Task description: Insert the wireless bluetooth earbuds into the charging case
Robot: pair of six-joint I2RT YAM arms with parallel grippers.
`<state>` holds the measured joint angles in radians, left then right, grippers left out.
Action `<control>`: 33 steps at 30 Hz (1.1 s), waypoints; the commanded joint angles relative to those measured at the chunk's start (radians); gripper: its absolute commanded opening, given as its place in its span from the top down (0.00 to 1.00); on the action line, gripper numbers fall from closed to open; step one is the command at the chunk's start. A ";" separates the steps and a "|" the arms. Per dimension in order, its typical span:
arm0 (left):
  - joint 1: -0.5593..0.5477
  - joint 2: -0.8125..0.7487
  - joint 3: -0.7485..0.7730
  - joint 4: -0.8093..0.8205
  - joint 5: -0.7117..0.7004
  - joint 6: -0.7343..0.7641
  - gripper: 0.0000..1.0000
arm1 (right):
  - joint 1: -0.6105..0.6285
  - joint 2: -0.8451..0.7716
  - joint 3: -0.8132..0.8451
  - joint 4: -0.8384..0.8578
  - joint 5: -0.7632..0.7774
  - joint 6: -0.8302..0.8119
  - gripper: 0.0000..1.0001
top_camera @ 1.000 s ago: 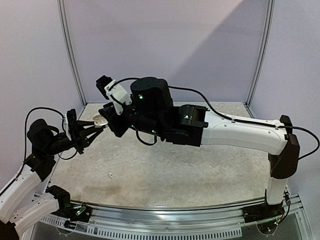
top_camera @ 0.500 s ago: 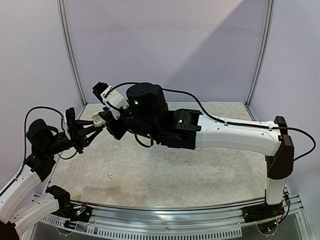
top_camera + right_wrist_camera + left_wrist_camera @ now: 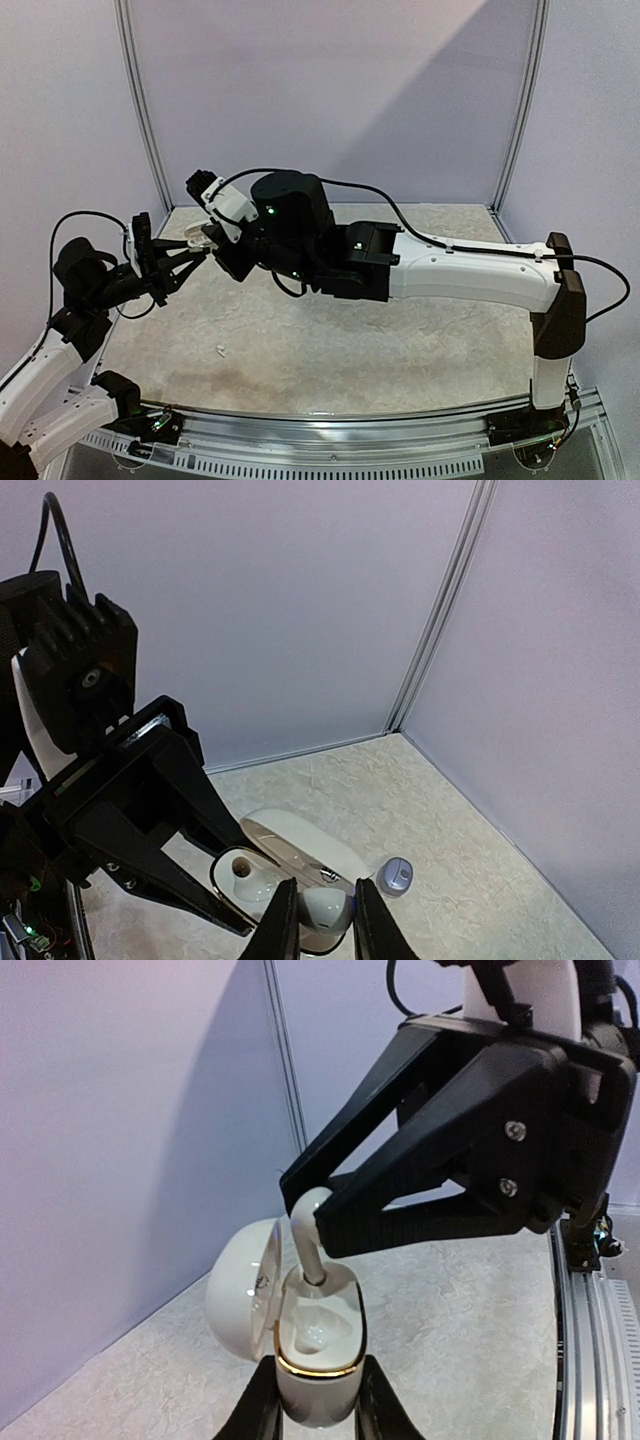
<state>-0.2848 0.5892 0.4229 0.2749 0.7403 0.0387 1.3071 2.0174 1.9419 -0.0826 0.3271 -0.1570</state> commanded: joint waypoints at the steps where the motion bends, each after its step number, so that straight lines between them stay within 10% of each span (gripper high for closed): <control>1: 0.005 -0.002 0.005 0.030 -0.015 -0.012 1.00 | 0.000 0.027 -0.017 -0.005 0.030 -0.013 1.00; 21: 0.005 -0.002 0.011 0.028 -0.019 -0.012 1.00 | 0.004 0.056 -0.016 -0.029 0.047 -0.047 0.73; 33: 0.005 0.004 0.013 0.017 0.006 -0.014 1.00 | 0.004 0.074 0.030 -0.038 0.047 -0.054 0.79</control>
<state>-0.2848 0.5957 0.4229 0.2661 0.7250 0.0322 1.3090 2.0491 1.9457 -0.0814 0.3630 -0.2092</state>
